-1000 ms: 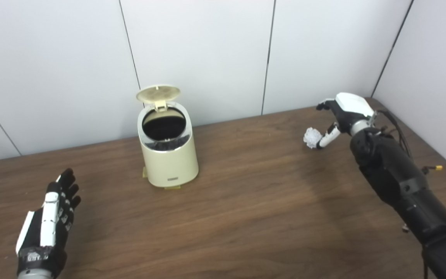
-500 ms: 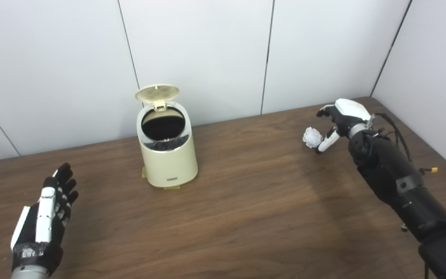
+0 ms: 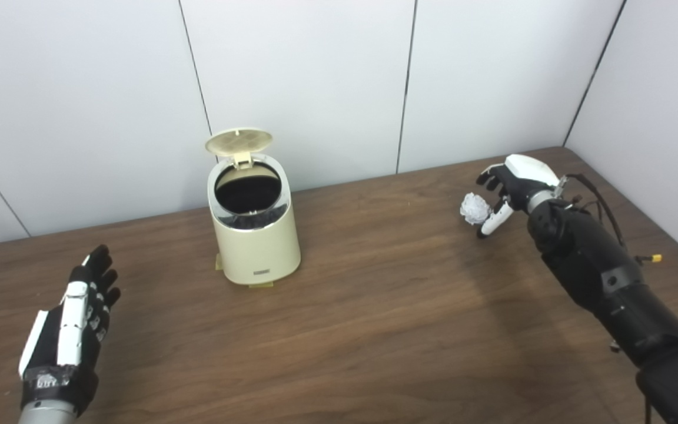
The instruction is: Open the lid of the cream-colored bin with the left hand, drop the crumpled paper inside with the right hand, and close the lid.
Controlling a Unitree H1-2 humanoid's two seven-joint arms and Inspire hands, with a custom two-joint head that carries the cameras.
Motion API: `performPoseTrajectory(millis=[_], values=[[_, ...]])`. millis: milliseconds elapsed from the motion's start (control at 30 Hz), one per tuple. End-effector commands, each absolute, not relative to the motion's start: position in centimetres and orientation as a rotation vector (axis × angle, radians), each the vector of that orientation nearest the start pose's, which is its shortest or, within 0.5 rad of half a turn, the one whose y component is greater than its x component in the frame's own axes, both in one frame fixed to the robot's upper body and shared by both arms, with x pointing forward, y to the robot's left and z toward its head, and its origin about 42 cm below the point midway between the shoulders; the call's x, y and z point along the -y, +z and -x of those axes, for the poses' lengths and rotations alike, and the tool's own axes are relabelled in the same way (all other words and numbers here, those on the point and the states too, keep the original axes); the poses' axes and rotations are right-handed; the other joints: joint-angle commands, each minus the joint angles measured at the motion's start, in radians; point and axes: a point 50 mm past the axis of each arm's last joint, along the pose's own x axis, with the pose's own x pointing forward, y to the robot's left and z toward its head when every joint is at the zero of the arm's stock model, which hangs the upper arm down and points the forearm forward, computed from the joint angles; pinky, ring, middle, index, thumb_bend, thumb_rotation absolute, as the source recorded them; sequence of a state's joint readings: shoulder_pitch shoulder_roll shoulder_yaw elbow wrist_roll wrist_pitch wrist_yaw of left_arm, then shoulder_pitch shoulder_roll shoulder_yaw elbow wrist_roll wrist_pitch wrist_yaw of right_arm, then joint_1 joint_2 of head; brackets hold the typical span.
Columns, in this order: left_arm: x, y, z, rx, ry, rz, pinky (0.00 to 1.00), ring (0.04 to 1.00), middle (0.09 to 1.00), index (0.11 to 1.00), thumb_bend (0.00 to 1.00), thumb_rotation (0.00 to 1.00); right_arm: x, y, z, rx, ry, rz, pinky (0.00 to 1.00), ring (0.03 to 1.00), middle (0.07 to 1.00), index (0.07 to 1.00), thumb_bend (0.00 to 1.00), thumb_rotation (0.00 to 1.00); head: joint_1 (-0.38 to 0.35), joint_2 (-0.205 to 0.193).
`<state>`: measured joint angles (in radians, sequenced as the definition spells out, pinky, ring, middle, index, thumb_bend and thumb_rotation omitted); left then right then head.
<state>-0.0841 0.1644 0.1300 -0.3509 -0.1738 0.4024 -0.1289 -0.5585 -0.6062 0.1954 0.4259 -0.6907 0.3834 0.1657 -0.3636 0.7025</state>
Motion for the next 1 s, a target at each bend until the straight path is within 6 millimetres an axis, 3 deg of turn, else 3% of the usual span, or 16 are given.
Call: performPoseTrajectory(millis=[0,167,267,533,700,733,767,800,833,967], values=[[-26.9,21.5,-30.1,0.121,-0.101,-0.019,1.0,1.0,1.0,1.0,0.51,0.93,40.1,25.0,-45.8,-0.233,-0.178,1.321,0.62,0.714,0.764,0.758,0.9,0.06,0.0,0.002],[-26.8,21.7,-29.9,0.119,-0.11,-0.028,1.0,1.0,1.0,1.0,0.5,0.94,40.3,24.9,-45.8,-0.246,-0.17,1.313,0.58,0.667,0.724,0.741,0.88,0.05,-0.004,0.007],[-26.8,21.7,-29.8,0.118,-0.107,-0.033,1.0,1.0,1.0,1.0,0.5,0.94,40.4,24.8,-45.7,-0.258,-0.165,1.308,0.51,0.575,0.642,0.744,0.87,0.03,-0.005,0.008],[-26.8,21.6,-29.7,0.121,-0.107,-0.034,1.0,1.0,1.0,1.0,0.51,0.95,40.3,24.3,-45.6,-0.263,-0.162,1.292,0.59,0.592,0.619,0.725,0.86,0.0,0.002,0.013],[-26.7,21.7,-29.5,0.13,-0.099,-0.024,1.0,1.0,1.0,1.0,0.52,0.95,40.2,24.2,-45.5,-0.265,-0.139,1.323,0.57,0.573,0.624,0.653,0.83,0.0,0.004,0.017],[-26.7,21.7,-29.4,0.131,-0.097,-0.021,1.0,1.0,1.0,1.0,0.52,0.95,40.2,24.2,-45.4,-0.268,-0.136,1.327,0.55,0.562,0.612,0.558,0.65,0.07,0.004,0.017],[-26.7,21.7,-29.4,0.133,-0.097,-0.018,1.0,1.0,1.0,1.0,0.52,0.95,40.2,24.2,-45.4,-0.273,-0.134,1.329,0.54,0.556,0.561,0.521,0.59,0.04,0.004,0.017],[-26.7,21.7,-29.3,0.134,-0.097,-0.018,1.0,1.0,1.0,1.0,0.52,0.96,40.2,24.1,-45.4,-0.273,-0.132,1.33,0.54,0.553,0.536,0.503,0.56,0.02,0.004,0.017],[-26.7,21.7,-29.3,0.134,-0.099,-0.019,1.0,1.0,1.0,1.0,0.51,0.97,40.1,24.0,-45.3,-0.268,-0.13,1.327,0.52,0.49,0.53,0.489,0.53,0.01,0.004,0.017],[-26.7,21.7,-29.2,0.133,-0.102,-0.026,1.0,1.0,1.0,1.0,0.52,0.98,39.6,23.7,-45.0,-0.263,-0.131,1.327,0.47,0.425,0.507,0.495,0.52,0.0,0.002,0.02]])
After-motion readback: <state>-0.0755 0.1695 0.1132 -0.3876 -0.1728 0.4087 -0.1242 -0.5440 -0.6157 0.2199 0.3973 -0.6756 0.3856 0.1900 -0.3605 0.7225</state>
